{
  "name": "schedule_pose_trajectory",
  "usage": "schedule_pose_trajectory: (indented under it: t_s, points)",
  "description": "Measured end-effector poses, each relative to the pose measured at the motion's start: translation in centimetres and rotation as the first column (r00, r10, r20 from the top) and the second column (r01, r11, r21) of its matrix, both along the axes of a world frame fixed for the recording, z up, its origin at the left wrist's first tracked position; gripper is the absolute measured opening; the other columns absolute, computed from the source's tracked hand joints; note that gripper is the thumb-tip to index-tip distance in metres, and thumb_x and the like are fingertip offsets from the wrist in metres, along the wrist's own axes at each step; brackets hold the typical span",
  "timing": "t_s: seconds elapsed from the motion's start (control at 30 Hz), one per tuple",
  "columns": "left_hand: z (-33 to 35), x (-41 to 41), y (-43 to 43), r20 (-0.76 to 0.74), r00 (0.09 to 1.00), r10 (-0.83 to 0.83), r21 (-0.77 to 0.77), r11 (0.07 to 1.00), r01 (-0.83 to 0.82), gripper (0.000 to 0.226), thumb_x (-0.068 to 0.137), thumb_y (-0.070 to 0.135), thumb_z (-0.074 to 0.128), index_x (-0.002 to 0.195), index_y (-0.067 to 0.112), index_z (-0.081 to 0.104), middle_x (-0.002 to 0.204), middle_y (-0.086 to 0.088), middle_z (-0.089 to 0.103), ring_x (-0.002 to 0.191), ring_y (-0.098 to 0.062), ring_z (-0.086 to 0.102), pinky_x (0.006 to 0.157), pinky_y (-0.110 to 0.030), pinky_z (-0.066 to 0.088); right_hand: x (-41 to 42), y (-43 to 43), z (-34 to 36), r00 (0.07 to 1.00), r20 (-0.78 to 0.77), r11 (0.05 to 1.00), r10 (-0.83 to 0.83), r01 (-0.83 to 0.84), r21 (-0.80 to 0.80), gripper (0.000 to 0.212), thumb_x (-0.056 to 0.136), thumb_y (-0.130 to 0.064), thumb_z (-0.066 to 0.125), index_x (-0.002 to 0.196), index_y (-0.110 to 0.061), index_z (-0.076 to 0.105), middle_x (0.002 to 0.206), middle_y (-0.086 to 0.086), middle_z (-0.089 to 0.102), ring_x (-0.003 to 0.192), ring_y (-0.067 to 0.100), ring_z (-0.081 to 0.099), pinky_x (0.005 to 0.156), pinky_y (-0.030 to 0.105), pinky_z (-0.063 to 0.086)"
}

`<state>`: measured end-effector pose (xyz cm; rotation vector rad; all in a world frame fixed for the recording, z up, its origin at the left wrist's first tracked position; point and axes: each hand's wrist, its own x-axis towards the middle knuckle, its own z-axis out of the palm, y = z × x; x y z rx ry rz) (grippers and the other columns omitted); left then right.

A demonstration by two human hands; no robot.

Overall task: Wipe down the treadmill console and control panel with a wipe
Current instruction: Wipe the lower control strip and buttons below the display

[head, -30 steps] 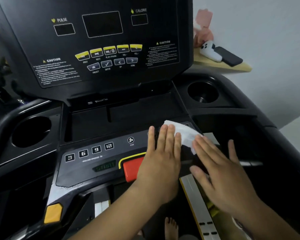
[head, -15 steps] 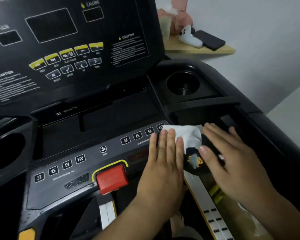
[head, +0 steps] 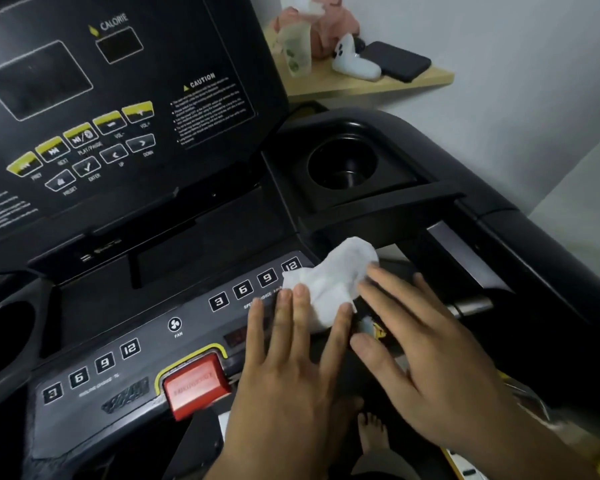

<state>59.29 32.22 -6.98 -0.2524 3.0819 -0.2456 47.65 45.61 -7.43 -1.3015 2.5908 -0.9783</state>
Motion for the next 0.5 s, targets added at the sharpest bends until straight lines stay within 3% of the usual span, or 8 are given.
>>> schedule_pose_trajectory:
  t_s: [0.13,0.3,0.37,0.5]
  points:
    - [0.9,-1.3,0.3,-0.023,0.999,0.029,0.011,1.000,-0.029,0.065,0.091,0.050,0.041,0.143,0.013,0.050,0.145,-0.035,0.042,0.131,-0.048,0.047,0.107,-0.063,0.029,-0.2,-2.8,0.3,0.967,0.211,0.983,0.144,-0.164,0.079,0.073,0.090,-0.071,0.006,0.151,-0.034,0.023,0.163,-0.014,0.007,0.148,0.011,0.011,0.120,0.033,0.008]
    - [2.2,-2.4,-2.3,-0.033,0.998,0.060,-0.049,0.997,-0.062,0.067,0.081,0.050,0.048,0.139,0.017,0.053,0.137,-0.026,0.055,0.118,-0.041,0.051,0.109,-0.066,0.028,-2.0,-7.1,1.6,0.958,0.247,0.975,0.142,-0.179,0.133,0.070,0.090,-0.066,0.009,0.153,-0.036,0.016,0.164,-0.010,0.000,0.148,0.009,0.001,0.121,0.037,-0.004]
    - [2.6,-2.3,-2.4,-0.054,0.997,0.049,-0.053,0.997,-0.052,0.062,0.083,0.050,0.047,0.136,0.019,0.056,0.135,-0.025,0.056,0.119,-0.041,0.051,0.108,-0.069,0.028,-2.2,-7.4,1.8,0.966,0.211,0.974,0.148,-0.179,0.138,0.069,0.091,-0.064,0.008,0.153,-0.036,0.014,0.164,-0.008,0.003,0.148,0.009,0.002,0.121,0.039,-0.004]
    - [1.9,-0.1,-1.4,-0.049,0.998,-0.033,0.017,0.999,0.034,0.061,0.080,0.055,0.049,0.132,0.026,0.055,0.136,-0.027,0.056,0.108,-0.038,0.061,0.108,-0.068,0.028,-1.0,-3.1,1.1,0.970,0.191,0.957,0.150,-0.191,0.216,0.076,0.083,-0.075,-0.004,0.151,-0.043,0.005,0.162,-0.018,-0.002,0.143,0.007,0.002,0.110,0.019,0.008]
